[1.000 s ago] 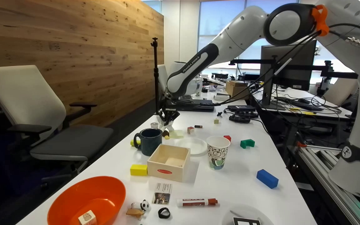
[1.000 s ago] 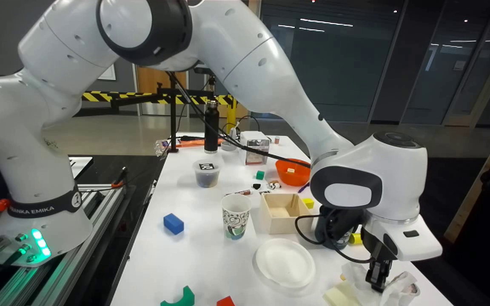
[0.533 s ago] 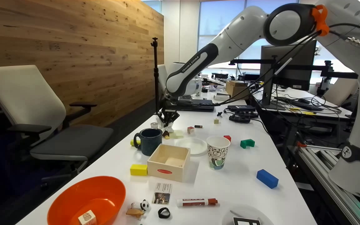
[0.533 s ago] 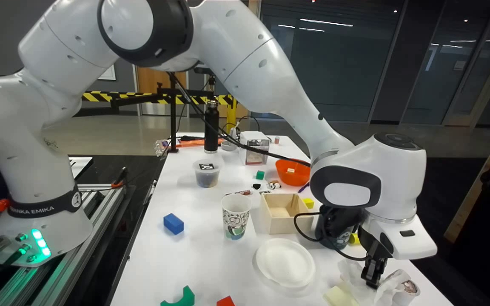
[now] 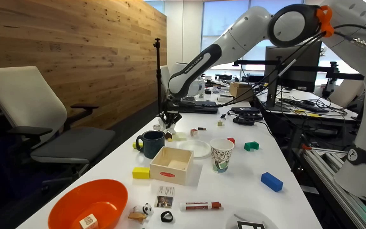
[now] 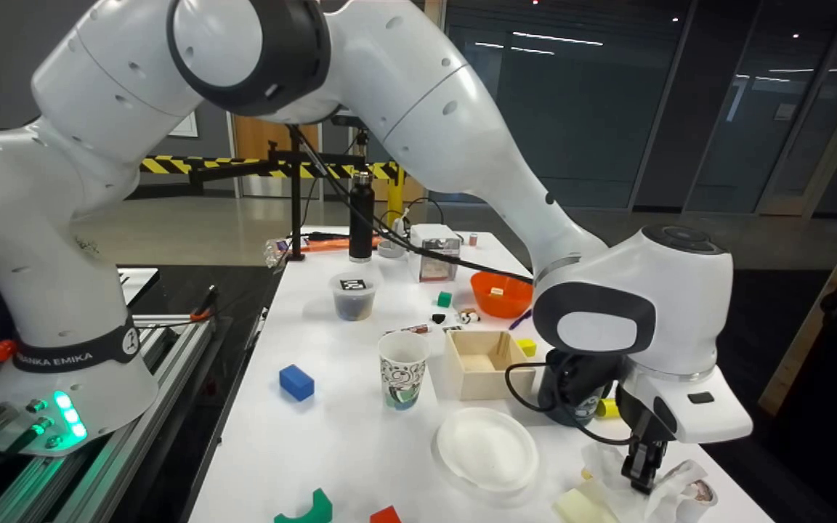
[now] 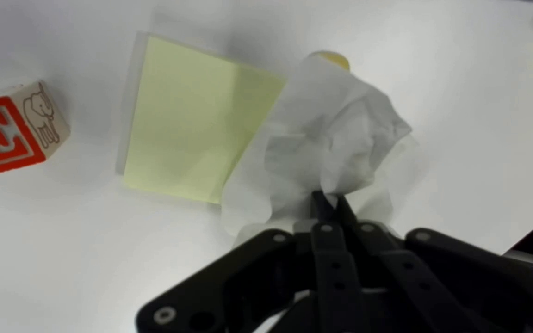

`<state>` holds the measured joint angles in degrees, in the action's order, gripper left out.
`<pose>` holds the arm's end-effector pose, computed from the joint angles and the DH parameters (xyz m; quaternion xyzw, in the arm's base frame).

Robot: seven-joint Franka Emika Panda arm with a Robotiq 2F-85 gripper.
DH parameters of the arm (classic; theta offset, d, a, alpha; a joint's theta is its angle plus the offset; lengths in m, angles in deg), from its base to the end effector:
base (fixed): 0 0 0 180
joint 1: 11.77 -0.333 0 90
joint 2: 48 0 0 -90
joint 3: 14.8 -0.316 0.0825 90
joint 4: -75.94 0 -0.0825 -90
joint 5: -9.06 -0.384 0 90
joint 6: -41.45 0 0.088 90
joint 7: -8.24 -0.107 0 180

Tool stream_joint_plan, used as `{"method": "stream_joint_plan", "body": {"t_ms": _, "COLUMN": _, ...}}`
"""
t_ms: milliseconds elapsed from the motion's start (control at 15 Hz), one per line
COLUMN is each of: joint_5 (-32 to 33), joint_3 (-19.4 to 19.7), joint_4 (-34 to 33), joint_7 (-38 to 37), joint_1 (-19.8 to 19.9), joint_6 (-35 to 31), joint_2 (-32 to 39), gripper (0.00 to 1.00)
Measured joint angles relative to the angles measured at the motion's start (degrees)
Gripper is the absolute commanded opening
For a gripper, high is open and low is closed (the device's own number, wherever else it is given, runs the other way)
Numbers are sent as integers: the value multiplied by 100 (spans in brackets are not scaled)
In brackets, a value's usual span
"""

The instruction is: Wipe the brown and yellow object with the serviette

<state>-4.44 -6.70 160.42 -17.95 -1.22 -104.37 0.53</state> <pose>0.7054 -0.2193 0.1985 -0.8934 0.4329 -0.1151 0.0349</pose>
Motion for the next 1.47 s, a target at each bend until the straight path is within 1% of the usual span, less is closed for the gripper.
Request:
{"method": "stream_joint_plan", "body": {"t_ms": 267, "joint_5": -91, "joint_3": -15, "joint_4": -8, "joint_7": -40, "joint_1": 50, "joint_6": 0, "joint_2": 12, "gripper": 1}}
{"method": "stream_joint_plan", "body": {"t_ms": 333, "joint_5": -124, "joint_3": -16, "joint_4": -11, "joint_7": -42, "joint_1": 61, "joint_6": 0, "joint_2": 12, "gripper": 2}}
{"method": "stream_joint_plan", "body": {"t_ms": 1133, "joint_5": -141, "joint_3": 13, "joint_4": -100, "joint_7": -73, "joint_1": 47, "joint_6": 7, "joint_2": 95, "gripper": 1}}
{"method": "stream_joint_plan", "body": {"t_ms": 1267, "joint_5": -141, "joint_3": 26, "joint_4": -285, "joint_7": -157, "joint_1": 45, "joint_6": 129, "joint_2": 275, "gripper": 1}}
{"method": "stream_joint_plan", "body": {"t_ms": 1467, "joint_5": -141, "joint_3": 46, "joint_4": -779, "joint_7": -385, "joint_1": 57, "joint_6": 515, "joint_2": 510, "gripper": 1}}
